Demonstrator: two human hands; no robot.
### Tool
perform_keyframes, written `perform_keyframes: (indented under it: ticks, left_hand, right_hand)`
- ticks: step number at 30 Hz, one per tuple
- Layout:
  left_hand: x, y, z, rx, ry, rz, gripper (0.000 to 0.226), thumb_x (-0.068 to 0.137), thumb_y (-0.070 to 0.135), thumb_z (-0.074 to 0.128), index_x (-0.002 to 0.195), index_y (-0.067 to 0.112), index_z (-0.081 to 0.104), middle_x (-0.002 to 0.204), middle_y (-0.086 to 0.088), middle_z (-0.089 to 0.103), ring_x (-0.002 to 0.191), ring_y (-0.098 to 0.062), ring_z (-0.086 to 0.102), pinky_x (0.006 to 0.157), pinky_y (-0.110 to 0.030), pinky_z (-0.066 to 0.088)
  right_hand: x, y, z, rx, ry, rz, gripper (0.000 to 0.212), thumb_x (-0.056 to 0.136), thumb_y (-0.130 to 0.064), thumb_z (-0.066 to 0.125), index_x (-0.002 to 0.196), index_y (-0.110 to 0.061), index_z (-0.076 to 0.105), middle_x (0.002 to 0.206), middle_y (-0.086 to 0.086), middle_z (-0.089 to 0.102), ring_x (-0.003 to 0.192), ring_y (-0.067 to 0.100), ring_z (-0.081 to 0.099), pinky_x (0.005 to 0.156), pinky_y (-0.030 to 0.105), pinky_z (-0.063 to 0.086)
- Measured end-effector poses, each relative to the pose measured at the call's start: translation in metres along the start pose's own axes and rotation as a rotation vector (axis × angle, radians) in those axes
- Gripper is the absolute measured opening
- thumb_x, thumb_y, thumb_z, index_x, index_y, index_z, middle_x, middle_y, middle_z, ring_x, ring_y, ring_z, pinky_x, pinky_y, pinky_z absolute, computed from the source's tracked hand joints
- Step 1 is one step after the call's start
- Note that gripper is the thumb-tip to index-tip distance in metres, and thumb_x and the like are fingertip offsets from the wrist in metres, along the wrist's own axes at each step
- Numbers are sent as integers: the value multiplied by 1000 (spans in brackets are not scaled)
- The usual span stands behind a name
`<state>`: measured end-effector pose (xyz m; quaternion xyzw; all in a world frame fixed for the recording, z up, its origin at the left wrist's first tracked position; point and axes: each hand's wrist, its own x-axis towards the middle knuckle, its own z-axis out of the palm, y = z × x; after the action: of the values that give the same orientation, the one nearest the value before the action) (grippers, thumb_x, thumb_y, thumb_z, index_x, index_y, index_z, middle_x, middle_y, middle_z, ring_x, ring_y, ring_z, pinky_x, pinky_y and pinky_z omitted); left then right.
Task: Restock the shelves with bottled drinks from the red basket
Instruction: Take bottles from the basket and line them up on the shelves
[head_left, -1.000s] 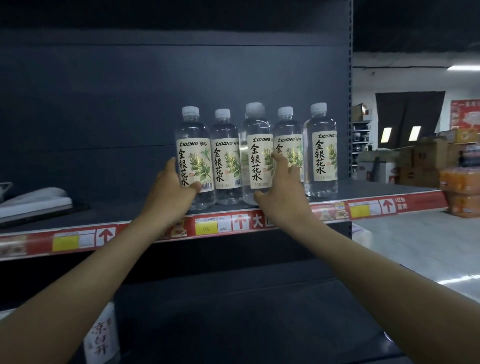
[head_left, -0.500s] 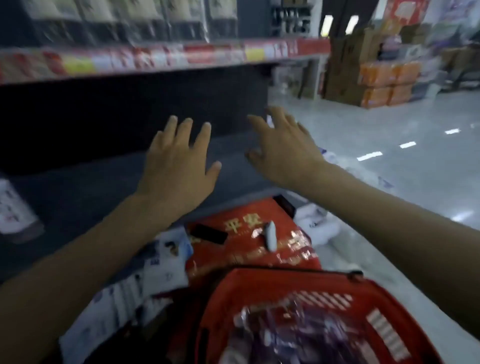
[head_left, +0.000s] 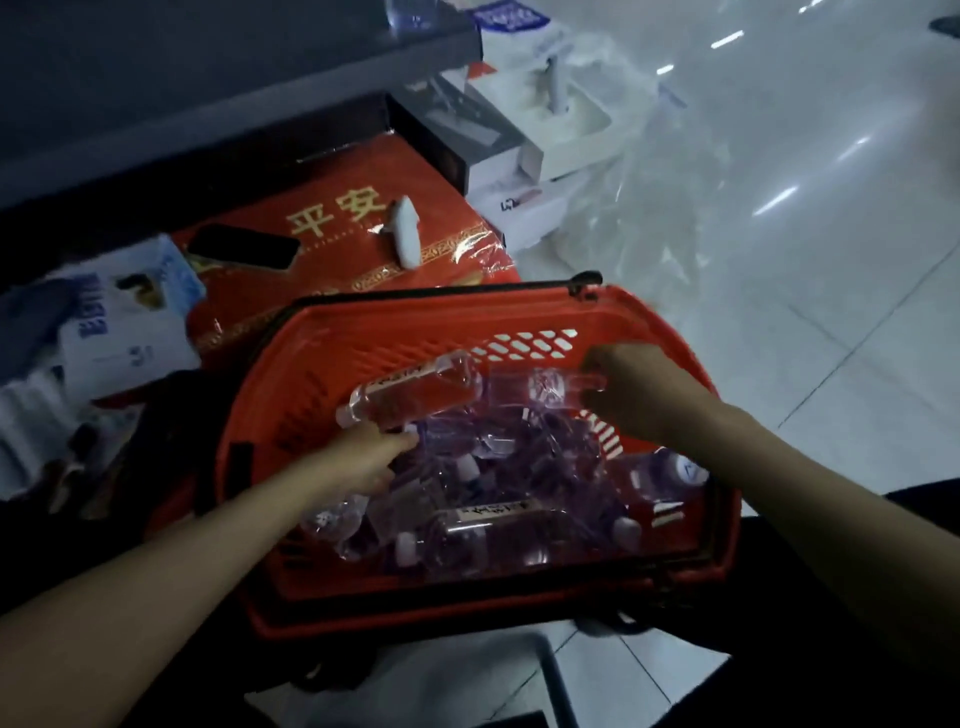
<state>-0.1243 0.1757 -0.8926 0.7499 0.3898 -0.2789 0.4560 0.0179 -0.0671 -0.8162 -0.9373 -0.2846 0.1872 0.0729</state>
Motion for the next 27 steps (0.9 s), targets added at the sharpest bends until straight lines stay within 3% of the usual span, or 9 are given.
perform_keyframes:
  ticks: [4, 8, 12, 15, 16, 19, 21, 24, 27]
  left_hand:
    - [35, 3, -1, -661, -123, -236, 74, 93, 49, 57, 140, -5, 38, 103, -25, 64, 88, -30, 64, 76, -36, 52]
    - [64, 17, -8, -1193, -131, -333, 83, 83, 50, 70, 142, 1, 38, 127, -37, 53, 109, -44, 61, 90, -47, 53]
    - [75, 28, -6, -1282, -99, -346, 73, 75, 48, 78, 128, 7, 51, 120, -24, 61, 108, -37, 64, 87, -49, 55]
    - [79, 37, -5, -1292, -63, -373, 66, 72, 38, 84, 119, 5, 52, 117, -22, 64, 104, -38, 66, 80, -51, 58]
    - [80, 39, -4, -1282, -52, -392, 64, 72, 33, 85, 117, 4, 51, 117, -24, 63, 103, -40, 66, 76, -51, 58]
    - [78, 43, -4, -1271, -52, -410, 74, 65, 22, 90, 123, 3, 49, 114, -27, 63, 91, -43, 66, 62, -52, 57]
    - [76, 43, -1, -1288, -46, -374, 58, 68, 19, 88, 113, 8, 53, 108, -25, 63, 90, -40, 65, 69, -50, 59]
    - [69, 42, 11, -1287, -37, -296, 30, 80, 22, 80, 91, 9, 55, 89, -18, 62, 84, -33, 64, 90, -42, 55]
    - [64, 38, 18, -1258, -64, -226, 34, 84, 27, 75, 92, 1, 55, 86, -17, 61, 76, -27, 62, 89, -36, 51]
  right_hand:
    - [8, -20, 51, -54, -397, -150, 53, 85, -24, 68, 135, -27, 51, 126, 7, 65, 110, 30, 64, 92, 41, 54]
    - [0, -35, 103, -96, -600, -282, 65, 88, -21, 69, 146, -26, 40, 143, 9, 53, 127, 31, 56, 103, 41, 48]
    - [9, -28, 132, -252, -522, -466, 49, 92, -37, 54, 138, -23, 49, 141, 11, 52, 124, 29, 55, 97, 32, 49]
    - [23, -37, 140, -139, -515, -478, 15, 100, -30, 49, 99, -21, 62, 88, -2, 59, 71, 0, 58, 57, 4, 46]
    - [24, -41, 136, -123, -569, -476, 12, 100, -22, 53, 101, -16, 63, 85, -2, 57, 68, -2, 56, 56, 3, 43]
    - [19, -36, 123, 32, -668, -348, 51, 80, -14, 77, 125, -5, 55, 121, 9, 60, 106, 20, 59, 84, 22, 45]
    - [16, -27, 112, 200, -636, -210, 76, 69, -17, 87, 133, -9, 47, 130, 6, 57, 108, 19, 55, 80, 20, 44]
    - [10, -13, 98, 526, -567, -79, 71, 69, -14, 87, 125, -11, 45, 109, 1, 62, 90, 13, 57, 61, 8, 40]
    - [-1, 6, 90, 979, -497, 92, 62, 65, -7, 80, 120, -12, 52, 96, 8, 71, 85, 18, 69, 69, 29, 54]
